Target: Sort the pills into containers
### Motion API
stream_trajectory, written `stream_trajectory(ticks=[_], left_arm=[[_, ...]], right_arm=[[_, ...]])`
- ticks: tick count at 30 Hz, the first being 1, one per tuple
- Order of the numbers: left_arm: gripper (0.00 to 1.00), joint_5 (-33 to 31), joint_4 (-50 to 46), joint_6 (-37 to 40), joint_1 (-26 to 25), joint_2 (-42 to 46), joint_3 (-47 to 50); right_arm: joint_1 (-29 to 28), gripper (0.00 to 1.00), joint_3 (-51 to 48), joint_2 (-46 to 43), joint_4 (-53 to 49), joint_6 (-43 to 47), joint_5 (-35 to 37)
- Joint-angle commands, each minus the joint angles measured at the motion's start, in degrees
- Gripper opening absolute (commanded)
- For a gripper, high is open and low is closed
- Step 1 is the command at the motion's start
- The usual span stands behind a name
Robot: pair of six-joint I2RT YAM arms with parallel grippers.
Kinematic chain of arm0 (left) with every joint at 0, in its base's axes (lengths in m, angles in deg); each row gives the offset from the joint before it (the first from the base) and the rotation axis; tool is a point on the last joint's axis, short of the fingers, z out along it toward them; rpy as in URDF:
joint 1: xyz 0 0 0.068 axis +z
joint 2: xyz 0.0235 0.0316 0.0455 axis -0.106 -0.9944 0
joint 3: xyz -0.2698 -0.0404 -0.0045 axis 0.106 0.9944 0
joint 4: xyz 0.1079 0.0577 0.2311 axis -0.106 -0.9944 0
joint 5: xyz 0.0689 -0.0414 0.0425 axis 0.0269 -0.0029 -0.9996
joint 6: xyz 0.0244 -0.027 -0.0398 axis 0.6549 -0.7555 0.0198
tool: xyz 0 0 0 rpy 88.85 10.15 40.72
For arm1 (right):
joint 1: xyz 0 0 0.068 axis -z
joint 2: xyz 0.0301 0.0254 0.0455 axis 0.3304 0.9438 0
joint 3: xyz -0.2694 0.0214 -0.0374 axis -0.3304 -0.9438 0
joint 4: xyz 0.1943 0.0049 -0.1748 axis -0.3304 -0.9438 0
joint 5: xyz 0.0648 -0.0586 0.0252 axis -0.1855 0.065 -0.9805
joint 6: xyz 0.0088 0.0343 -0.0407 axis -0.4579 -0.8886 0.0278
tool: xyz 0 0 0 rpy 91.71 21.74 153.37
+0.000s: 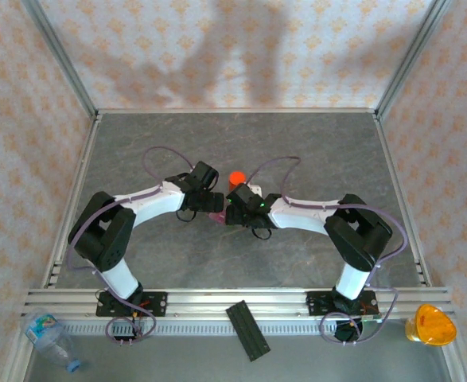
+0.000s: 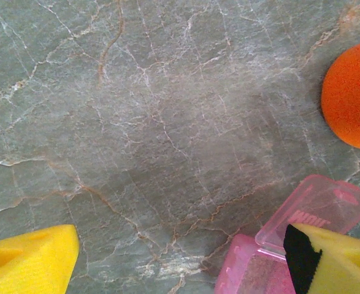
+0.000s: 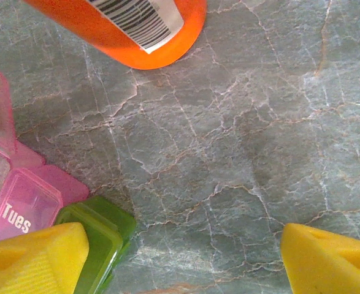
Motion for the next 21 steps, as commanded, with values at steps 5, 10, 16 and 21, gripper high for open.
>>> stream_trajectory(ticks=[5,10,16,21], left_arm=[[0.90,-0.8,-1.2,-0.8,1.0,7.7,0.2],[0.91,0.5,1.1,-1.0,1.1,9.5,3.7],[0.91,5.4,6.9,0.1,1.1,9.4,8.7],[0.91,10.5,14.6,0.3,0.8,8.6,12.3]], right_arm=[[-0.6,0.84,2.4,-0.6,-7.9,2.6,2.0],[-0.5,0.85,4.6,-4.5,-10.1,3.6,2.0],[0.8,0.86,1.9,-12.9,-13.3,3.2,4.6],[3.8,0.86,-5.1,-21.7,-15.2,1.3,6.5]])
